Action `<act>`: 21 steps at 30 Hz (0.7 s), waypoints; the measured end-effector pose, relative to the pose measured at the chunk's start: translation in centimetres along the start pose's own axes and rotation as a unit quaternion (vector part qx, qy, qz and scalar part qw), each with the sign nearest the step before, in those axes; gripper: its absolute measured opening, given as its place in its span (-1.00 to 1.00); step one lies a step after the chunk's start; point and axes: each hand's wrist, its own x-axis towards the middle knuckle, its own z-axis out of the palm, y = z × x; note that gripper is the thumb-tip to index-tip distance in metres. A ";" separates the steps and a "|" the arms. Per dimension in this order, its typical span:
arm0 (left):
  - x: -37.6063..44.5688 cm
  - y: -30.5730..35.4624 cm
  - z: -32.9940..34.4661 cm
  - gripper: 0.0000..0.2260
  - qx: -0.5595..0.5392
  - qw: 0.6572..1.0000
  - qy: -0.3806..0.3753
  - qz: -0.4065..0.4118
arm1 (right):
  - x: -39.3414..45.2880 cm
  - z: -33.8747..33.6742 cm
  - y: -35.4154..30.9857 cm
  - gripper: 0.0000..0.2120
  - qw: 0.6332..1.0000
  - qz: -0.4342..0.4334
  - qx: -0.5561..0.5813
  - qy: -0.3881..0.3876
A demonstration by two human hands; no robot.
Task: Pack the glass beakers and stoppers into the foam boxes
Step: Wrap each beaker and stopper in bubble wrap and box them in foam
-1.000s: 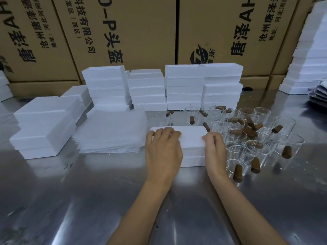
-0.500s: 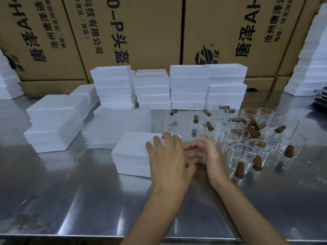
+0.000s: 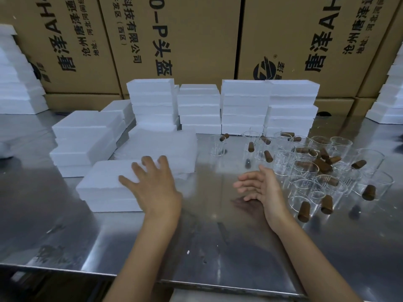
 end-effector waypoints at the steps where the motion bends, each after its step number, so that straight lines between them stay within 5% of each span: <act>1: 0.5 -1.1 0.0 -0.38 0.001 1.000 0.001 -0.013 | 0.0 0.0 0.0 -0.48 1.000 0.000 0.000 0.000; 21: 8.9 -12.9 2.2 -0.38 0.081 0.988 -0.005 -0.132 | 0.4 0.4 0.4 -0.52 1.000 0.005 -0.017 0.009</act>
